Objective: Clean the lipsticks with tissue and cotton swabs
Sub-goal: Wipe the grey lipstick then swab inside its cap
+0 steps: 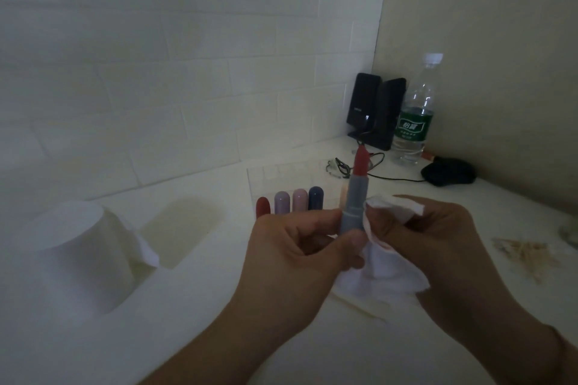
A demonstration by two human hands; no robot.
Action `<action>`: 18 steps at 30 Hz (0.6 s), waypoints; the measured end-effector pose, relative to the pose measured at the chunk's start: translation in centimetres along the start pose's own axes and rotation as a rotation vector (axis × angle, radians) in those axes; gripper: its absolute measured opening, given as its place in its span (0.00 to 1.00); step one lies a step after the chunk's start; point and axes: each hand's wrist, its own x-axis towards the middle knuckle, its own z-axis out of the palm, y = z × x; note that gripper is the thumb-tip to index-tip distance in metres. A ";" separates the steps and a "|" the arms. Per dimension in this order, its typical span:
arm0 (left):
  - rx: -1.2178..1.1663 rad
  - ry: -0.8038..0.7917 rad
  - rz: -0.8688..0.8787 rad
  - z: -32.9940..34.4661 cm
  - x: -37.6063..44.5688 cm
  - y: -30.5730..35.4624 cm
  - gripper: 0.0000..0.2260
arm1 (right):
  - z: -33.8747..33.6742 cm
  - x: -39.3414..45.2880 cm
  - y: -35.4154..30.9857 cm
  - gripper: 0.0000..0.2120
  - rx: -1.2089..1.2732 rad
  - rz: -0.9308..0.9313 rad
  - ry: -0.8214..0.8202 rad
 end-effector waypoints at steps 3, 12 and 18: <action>-0.197 -0.078 -0.066 -0.2 0.1 0.1 0.09 | 0.1 -0.2 -0.5 0.06 0.069 -0.046 -0.028; -0.345 -0.031 -0.086 0.1 0.6 -0.3 0.08 | 0.5 -0.4 -1.1 0.05 0.193 -0.084 0.006; -0.018 0.164 0.084 0.5 0.2 -0.4 0.10 | 0.9 -0.5 -0.7 0.08 0.085 -0.055 0.028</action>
